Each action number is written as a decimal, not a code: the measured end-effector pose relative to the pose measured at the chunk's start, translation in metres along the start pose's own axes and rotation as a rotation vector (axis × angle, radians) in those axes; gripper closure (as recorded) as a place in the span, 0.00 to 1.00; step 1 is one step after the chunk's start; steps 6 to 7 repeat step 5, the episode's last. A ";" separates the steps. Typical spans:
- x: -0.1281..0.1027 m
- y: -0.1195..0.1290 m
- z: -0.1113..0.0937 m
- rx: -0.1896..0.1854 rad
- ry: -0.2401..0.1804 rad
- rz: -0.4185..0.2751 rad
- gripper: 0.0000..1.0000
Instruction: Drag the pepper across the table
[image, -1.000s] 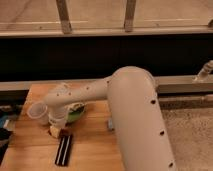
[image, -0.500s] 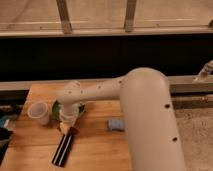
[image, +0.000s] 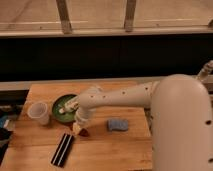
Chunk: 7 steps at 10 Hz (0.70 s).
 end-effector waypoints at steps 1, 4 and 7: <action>0.003 -0.002 -0.003 0.002 -0.007 0.008 0.86; 0.002 0.000 -0.002 0.001 -0.006 0.004 0.78; 0.002 0.000 -0.002 0.001 -0.006 0.005 0.72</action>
